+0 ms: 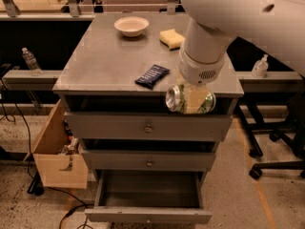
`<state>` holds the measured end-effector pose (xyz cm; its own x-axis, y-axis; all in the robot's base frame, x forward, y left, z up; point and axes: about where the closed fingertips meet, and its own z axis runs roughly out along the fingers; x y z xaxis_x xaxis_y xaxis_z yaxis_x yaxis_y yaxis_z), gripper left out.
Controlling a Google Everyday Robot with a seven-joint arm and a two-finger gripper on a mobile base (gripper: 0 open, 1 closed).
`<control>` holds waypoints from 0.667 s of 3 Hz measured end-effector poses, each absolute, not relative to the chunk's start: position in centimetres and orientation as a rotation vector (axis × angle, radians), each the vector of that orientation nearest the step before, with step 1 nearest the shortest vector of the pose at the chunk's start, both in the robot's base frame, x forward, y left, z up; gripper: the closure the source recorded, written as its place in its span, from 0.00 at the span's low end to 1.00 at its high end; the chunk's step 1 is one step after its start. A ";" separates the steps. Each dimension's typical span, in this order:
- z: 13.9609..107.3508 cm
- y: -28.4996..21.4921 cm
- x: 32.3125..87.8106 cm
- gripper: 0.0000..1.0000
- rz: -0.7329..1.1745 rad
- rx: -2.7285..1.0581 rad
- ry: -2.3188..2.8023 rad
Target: Place green can into bottom drawer
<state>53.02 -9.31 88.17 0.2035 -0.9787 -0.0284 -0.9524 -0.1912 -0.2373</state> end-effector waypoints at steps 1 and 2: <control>84.4 -8.0 51.7 1.00 -0.096 -2.216 1.842; 79.3 -6.8 52.1 1.00 -0.007 -2.104 1.837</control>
Offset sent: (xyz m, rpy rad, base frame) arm -0.0107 0.0319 -0.1436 0.2922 0.0412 -0.0769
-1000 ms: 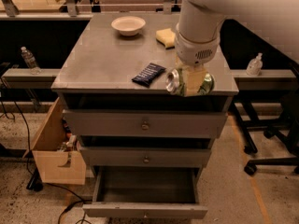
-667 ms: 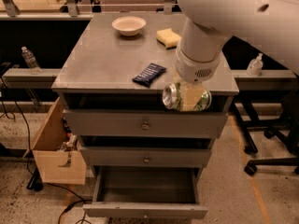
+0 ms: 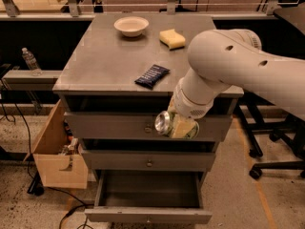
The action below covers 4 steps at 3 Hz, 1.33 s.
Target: Place green can into bottom drawer
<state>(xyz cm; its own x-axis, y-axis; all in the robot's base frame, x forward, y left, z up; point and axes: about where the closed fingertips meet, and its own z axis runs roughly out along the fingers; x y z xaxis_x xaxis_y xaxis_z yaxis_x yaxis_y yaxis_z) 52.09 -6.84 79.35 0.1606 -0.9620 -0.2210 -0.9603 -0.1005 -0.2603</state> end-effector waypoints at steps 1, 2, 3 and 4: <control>79.3 -6.8 52.1 1.00 -0.007 -2.104 1.837; 76.6 -7.4 51.4 1.00 0.041 -2.106 1.892; 71.2 -8.5 50.1 1.00 0.113 -2.085 1.977; 65.4 -9.3 48.8 1.00 0.170 -2.039 2.031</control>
Offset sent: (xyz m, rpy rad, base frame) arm -0.0143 -0.0144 -0.0660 -0.0077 0.1299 -0.0538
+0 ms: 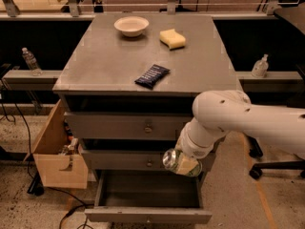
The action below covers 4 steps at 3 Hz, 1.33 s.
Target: Place green can into bottom drawer
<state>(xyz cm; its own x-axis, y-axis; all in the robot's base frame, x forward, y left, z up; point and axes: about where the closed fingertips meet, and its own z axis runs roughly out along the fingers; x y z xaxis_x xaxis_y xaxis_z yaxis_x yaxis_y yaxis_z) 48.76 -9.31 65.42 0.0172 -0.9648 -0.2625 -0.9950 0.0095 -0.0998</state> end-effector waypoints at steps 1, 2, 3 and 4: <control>60.1 -9.4 48.0 1.00 0.227 -1.974 2.039; 54.0 -8.1 48.1 1.00 0.320 -1.941 2.016; 54.0 -8.1 48.1 1.00 0.320 -1.942 2.016; 52.3 -8.1 48.5 1.00 0.345 -1.932 2.027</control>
Offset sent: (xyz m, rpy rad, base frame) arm -0.0005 0.0248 -0.1727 0.2053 0.0487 -0.0271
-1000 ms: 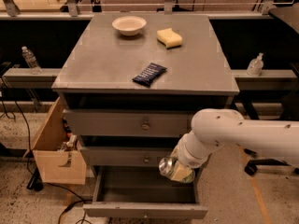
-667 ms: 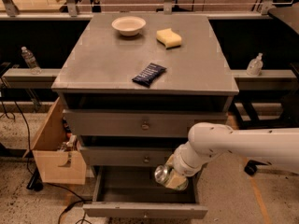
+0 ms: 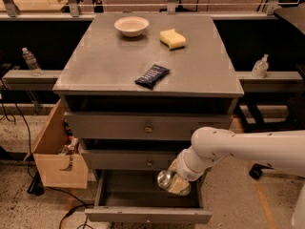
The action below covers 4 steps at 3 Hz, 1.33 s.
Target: Place green can into bottom drawer
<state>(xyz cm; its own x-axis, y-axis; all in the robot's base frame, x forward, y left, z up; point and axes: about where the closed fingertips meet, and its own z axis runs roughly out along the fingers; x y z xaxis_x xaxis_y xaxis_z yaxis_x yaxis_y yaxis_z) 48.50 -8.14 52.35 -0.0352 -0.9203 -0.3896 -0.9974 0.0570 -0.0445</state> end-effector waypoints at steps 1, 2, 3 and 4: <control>48.7 -8.4 49.5 1.00 0.383 -1.904 2.036; 44.2 -8.5 49.8 1.00 0.407 -1.895 2.036; 39.9 -8.7 50.2 1.00 0.398 -1.882 2.029; 36.5 -8.7 51.2 1.00 0.387 -1.869 1.996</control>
Offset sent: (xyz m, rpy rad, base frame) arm 0.0225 -0.0063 -0.1397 0.0589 0.0214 -0.0256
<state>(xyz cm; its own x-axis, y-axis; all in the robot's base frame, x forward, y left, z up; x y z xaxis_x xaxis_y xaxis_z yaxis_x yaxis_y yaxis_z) 51.23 -8.67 36.47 -0.0452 -0.8912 -0.4513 -0.9954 0.0786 -0.0556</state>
